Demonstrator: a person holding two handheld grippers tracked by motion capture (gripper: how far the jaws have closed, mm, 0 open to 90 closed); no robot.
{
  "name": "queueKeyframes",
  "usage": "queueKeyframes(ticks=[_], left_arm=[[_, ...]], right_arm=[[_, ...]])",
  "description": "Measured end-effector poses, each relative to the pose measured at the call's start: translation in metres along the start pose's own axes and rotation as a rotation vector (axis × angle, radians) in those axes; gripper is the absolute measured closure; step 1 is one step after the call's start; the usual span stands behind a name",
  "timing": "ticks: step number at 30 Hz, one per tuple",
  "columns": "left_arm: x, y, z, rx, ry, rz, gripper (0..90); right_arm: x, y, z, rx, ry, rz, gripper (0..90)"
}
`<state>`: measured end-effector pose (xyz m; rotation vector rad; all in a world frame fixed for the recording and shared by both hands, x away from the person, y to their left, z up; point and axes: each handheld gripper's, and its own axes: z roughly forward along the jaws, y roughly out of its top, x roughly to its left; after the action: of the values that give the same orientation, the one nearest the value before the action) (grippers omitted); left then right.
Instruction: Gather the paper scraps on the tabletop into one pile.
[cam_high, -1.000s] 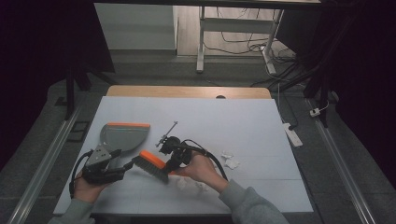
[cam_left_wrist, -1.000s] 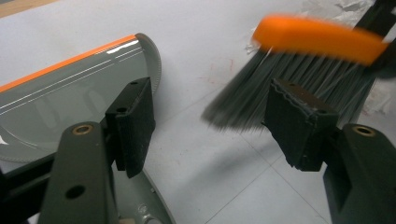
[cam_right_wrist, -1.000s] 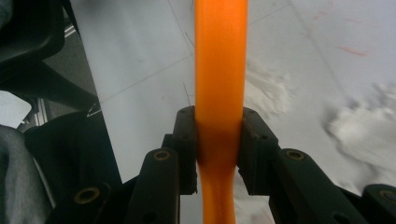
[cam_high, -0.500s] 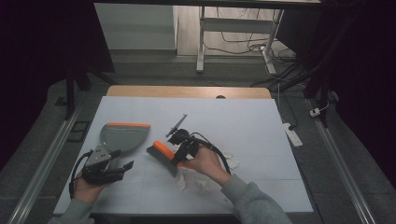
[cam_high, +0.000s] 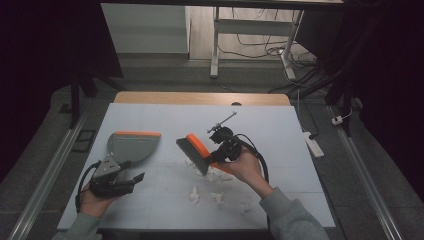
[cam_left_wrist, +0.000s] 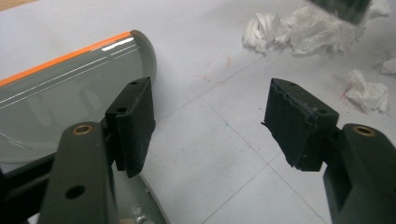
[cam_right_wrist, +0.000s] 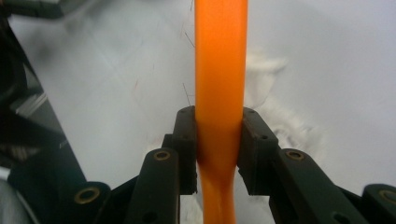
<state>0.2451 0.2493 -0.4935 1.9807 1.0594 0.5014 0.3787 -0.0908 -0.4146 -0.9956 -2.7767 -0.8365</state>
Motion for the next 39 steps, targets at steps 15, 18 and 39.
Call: queueKeyframes(ticks=[15, 18, 39], left_arm=[[-0.001, -0.002, 0.002, 0.000, 0.002, 0.015, 34.1], [-0.001, -0.002, 0.001, -0.004, 0.002, 0.017, 34.1], [-0.001, -0.002, 0.003, 0.001, 0.005, 0.016, 34.0]], right_arm=[[-0.006, 0.038, 0.076, 0.088, 0.005, 0.035, 70.6], [-0.020, 0.034, 0.073, 0.112, -0.002, 0.080, 70.6], [-0.004, -0.006, -0.013, -0.033, 0.021, -0.011, 70.6]])
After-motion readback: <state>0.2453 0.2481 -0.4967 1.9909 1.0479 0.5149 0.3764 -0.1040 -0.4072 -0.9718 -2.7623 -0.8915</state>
